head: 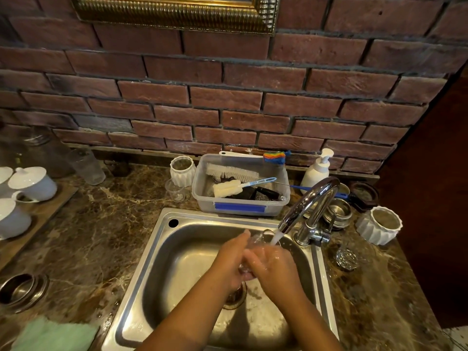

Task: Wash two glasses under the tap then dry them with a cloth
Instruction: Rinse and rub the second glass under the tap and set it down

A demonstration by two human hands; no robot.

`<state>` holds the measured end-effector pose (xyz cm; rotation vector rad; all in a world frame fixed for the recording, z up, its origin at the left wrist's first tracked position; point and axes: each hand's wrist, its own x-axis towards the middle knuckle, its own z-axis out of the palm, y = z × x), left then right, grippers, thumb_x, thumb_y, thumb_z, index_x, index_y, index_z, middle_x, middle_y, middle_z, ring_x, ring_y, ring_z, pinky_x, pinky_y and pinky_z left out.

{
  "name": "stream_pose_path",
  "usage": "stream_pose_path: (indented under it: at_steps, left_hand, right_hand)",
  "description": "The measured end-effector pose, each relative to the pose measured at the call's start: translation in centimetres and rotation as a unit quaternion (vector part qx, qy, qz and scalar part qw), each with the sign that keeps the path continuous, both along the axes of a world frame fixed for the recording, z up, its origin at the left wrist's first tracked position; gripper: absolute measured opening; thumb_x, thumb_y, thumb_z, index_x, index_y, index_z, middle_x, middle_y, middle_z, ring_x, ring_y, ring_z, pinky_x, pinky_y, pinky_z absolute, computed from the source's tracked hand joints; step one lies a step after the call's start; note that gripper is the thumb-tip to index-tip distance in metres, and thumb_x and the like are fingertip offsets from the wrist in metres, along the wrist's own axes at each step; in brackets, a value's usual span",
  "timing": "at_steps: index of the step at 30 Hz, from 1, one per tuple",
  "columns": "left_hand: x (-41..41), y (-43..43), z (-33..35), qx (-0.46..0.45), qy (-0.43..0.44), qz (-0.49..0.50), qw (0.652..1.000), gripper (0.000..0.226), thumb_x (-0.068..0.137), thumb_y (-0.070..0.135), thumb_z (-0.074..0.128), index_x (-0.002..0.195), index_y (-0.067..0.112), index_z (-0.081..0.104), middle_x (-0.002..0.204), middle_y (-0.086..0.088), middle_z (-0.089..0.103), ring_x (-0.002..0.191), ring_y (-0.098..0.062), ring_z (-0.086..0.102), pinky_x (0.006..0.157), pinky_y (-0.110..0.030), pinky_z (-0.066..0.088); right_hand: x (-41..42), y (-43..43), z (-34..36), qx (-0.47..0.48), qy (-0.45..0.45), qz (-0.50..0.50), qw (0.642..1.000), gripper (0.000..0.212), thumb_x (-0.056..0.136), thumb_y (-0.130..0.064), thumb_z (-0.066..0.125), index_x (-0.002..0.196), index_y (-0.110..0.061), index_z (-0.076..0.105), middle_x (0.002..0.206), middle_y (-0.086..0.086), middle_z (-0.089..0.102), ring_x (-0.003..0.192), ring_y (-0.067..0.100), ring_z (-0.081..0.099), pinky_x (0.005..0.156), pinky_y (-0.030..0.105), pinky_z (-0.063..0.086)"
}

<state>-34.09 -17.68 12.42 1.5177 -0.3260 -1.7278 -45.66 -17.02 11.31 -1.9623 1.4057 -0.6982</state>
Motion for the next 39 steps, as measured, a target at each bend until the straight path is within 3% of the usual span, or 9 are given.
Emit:
stream_pose_path:
  at_steps: [5,13,15,19,21,25,30,35,39]
  left_hand:
    - [1.2,0.5,-0.8,0.095,0.137,-0.018,0.986,0.023,0.091,0.031,0.066,0.089,0.008,0.068,0.067,-0.007,0.068,0.056,-0.017,0.064,0.052,-0.027,0.054]
    - [0.0,-0.2,-1.1,-0.081,-0.137,0.026,0.987,0.023,0.1,0.021,0.05,0.093,0.006,0.066,0.086,-0.012,0.066,0.077,-0.019,0.061,0.063,-0.03,0.049]
    - [0.2,-0.4,-1.1,-0.192,-0.287,-0.035,0.938,0.017,0.099,0.018,0.052,0.091,0.012,0.065,0.089,-0.007,0.066,0.078,-0.014,0.06,0.065,-0.025,0.048]
    - [0.5,0.5,-1.0,-0.381,-0.514,-0.179,0.747,0.016,0.096,0.037,0.05,0.093,0.025,0.06,0.093,0.01,0.057,0.083,-0.006,0.055,0.07,-0.018,0.045]
    - [0.7,0.7,-1.1,-0.422,-0.552,-0.213,0.687,0.033,0.092,0.047,0.04,0.1,0.024,0.062,0.098,0.01,0.056,0.086,-0.005,0.053,0.073,-0.021,0.047]
    - [0.6,0.4,-1.2,-0.357,-0.417,-0.166,0.819,0.023,0.098,0.039,0.046,0.098,0.024,0.063,0.097,0.009,0.063,0.087,-0.006,0.061,0.077,-0.027,0.056]
    - [-0.2,-0.5,-0.3,-0.024,-0.119,-0.075,0.99,0.024,0.099,0.033,0.053,0.104,0.014,0.067,0.1,-0.015,0.073,0.089,-0.024,0.069,0.073,-0.037,0.06]
    - [1.3,0.3,-0.6,0.092,0.161,-0.037,0.982,0.021,0.094,0.027,0.062,0.084,0.008,0.064,0.063,-0.004,0.062,0.041,-0.013,0.058,0.041,-0.02,0.049]
    - [0.4,0.9,-1.5,0.093,0.173,0.008,0.981,0.018,0.09,0.025,0.063,0.088,0.008,0.066,0.067,-0.005,0.061,0.053,-0.016,0.06,0.048,-0.023,0.051]
  right_hand:
    - [-0.1,0.2,1.3,-0.079,0.206,0.106,0.969,0.049,0.093,-0.058,0.029,0.106,-0.031,0.068,0.102,-0.011,0.07,0.091,0.001,0.054,0.102,0.032,0.039]
    - [2.0,2.6,-0.6,0.105,-0.122,-0.142,0.977,0.028,0.096,-0.037,0.058,0.079,-0.022,0.074,0.074,-0.006,0.072,0.075,0.007,0.069,0.079,0.039,0.06]
    - [2.4,2.6,0.0,0.22,-0.249,-0.221,0.917,0.028,0.098,-0.032,0.057,0.084,-0.017,0.076,0.08,0.001,0.076,0.084,0.017,0.072,0.084,0.044,0.059]
    - [1.6,1.7,1.0,0.431,-0.553,-0.255,0.666,0.026,0.097,-0.029,0.058,0.112,-0.011,0.069,0.107,0.018,0.076,0.105,0.033,0.069,0.088,0.049,0.055]
    - [1.0,1.5,0.7,0.46,-0.573,-0.235,0.637,0.033,0.096,-0.032,0.057,0.118,-0.009,0.067,0.114,0.022,0.073,0.111,0.036,0.067,0.093,0.052,0.053]
    - [0.5,0.5,0.4,0.369,-0.484,-0.188,0.771,0.027,0.098,-0.027,0.058,0.11,-0.005,0.069,0.106,0.021,0.075,0.105,0.032,0.071,0.096,0.053,0.052]
    - [0.3,0.8,0.3,0.101,-0.149,-0.094,0.979,0.025,0.094,-0.031,0.058,0.086,-0.017,0.078,0.069,-0.006,0.073,0.073,0.003,0.069,0.071,0.025,0.055]
    - [0.0,0.8,1.1,-0.078,0.233,0.086,0.965,0.052,0.09,-0.062,0.029,0.104,-0.031,0.069,0.099,-0.01,0.071,0.097,0.008,0.061,0.103,0.035,0.039]
    - [0.5,1.0,1.6,-0.107,0.261,0.079,0.956,0.036,0.098,-0.051,0.045,0.107,-0.028,0.07,0.105,-0.005,0.071,0.102,0.013,0.061,0.105,0.037,0.04]
